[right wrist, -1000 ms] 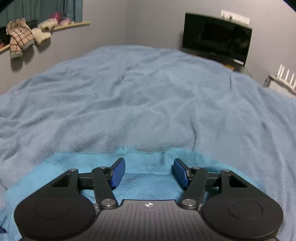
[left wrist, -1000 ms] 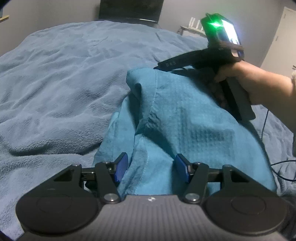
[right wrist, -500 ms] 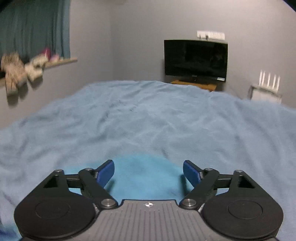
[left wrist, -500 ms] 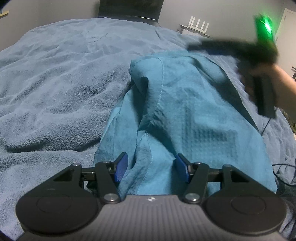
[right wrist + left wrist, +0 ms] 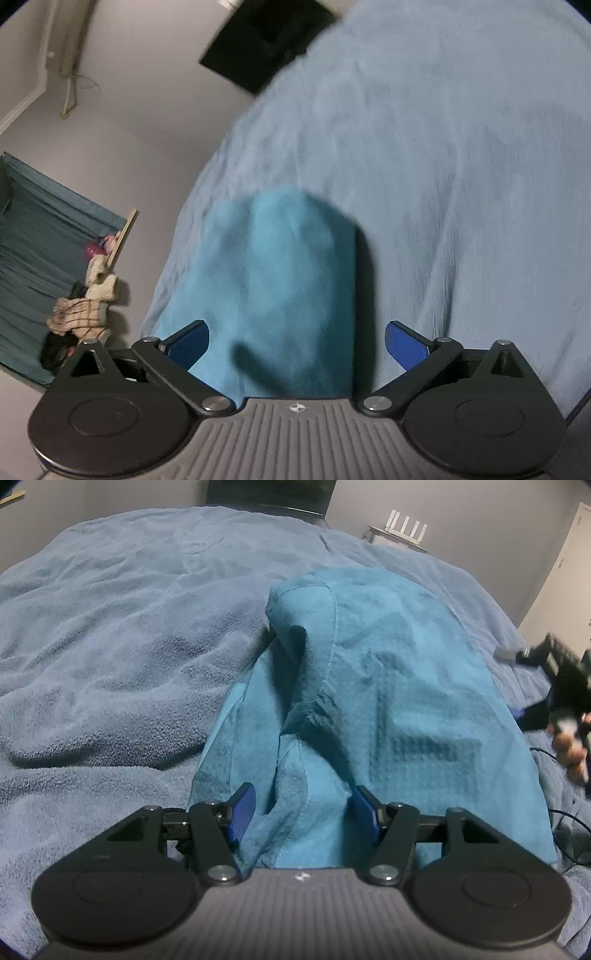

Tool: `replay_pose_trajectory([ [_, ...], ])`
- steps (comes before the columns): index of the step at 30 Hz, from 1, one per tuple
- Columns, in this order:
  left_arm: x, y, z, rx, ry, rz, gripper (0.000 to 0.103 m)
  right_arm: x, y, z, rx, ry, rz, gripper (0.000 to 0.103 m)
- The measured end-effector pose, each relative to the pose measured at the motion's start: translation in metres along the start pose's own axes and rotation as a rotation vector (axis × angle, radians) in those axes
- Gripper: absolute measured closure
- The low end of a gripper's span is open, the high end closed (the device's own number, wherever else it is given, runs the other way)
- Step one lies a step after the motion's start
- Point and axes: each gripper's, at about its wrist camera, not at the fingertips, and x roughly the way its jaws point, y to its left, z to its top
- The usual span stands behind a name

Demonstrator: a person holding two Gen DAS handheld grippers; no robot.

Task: Fold large clothes

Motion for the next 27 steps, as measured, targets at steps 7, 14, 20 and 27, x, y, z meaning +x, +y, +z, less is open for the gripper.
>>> replay_pose_trajectory([
  [7,0.002,0.004,0.000,-0.017,0.010,-0.009,0.045,0.043,-0.032,0.000,0.046,0.097,0.166,0.000],
  [14,0.011,0.017,0.002,-0.075,0.037,-0.045,0.043,0.098,-0.047,0.010,0.097,0.124,0.308,0.000],
  [20,0.017,0.011,0.007,-0.067,0.008,-0.075,0.043,0.079,-0.006,0.025,-0.030,0.040,0.268,0.027],
  [27,0.055,-0.043,0.040,0.015,-0.065,-0.108,0.043,0.037,0.032,0.111,-0.258,-0.068,0.200,0.029],
])
